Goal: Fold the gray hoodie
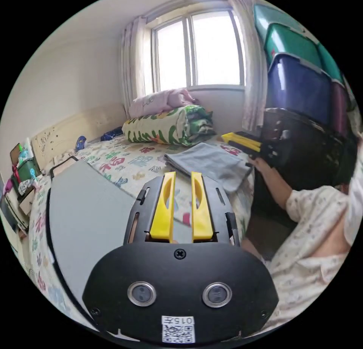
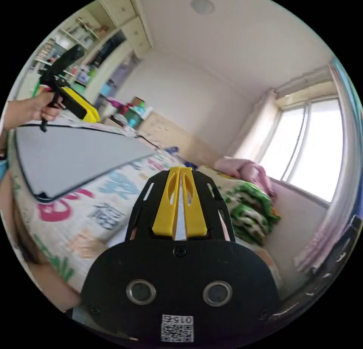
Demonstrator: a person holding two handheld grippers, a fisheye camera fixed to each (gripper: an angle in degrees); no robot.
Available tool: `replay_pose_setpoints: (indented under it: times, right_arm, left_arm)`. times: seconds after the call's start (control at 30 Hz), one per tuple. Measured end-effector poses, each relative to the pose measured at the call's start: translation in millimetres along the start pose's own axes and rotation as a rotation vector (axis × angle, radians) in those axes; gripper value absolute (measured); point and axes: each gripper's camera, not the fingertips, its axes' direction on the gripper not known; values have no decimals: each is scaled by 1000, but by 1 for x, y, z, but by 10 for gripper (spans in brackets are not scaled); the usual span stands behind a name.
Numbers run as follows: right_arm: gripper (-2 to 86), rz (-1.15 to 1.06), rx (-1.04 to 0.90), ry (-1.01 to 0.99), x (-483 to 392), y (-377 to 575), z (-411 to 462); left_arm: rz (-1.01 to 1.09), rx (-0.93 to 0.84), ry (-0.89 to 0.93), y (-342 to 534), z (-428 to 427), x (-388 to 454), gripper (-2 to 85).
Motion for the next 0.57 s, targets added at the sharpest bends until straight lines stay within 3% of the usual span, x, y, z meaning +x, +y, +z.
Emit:
replay_pose_setpoints:
  times: [0.1, 0.13, 0.17, 0.2, 0.27, 0.4, 0.47, 0.57]
  right_arm:
    - [-10, -63, 63, -149, -67, 23, -39]
    - [-10, -76, 71, -195, -87, 32, -48]
    - [-10, -74, 85, -247, -103, 42, -57]
    - [-10, -68, 91, -275, -109, 46, -60]
    - [-10, -34, 110, -367, -127, 66, -72]
    - [-10, -1, 147, -449, -149, 98, -92]
    - [-10, -19, 151, -487, -165, 119, -107]
    - [-10, -45, 144, -514, -179, 148, -124]
  left_arm:
    - [-238, 98, -442, 97, -147, -30, 100]
    - [-362, 108, -676, 144, -198, -41, 112]
    - [-507, 75, -880, 193, -242, -53, 114]
    - [-587, 37, -966, 218, -260, -60, 115]
    - [-915, -211, -1178, 315, -315, -88, 118]
    - [-1156, -471, -1126, 407, -332, -103, 132]
    - [-999, -608, -1229, 392, -316, -98, 126]
    - [-819, -824, -1203, 360, -300, -104, 81]
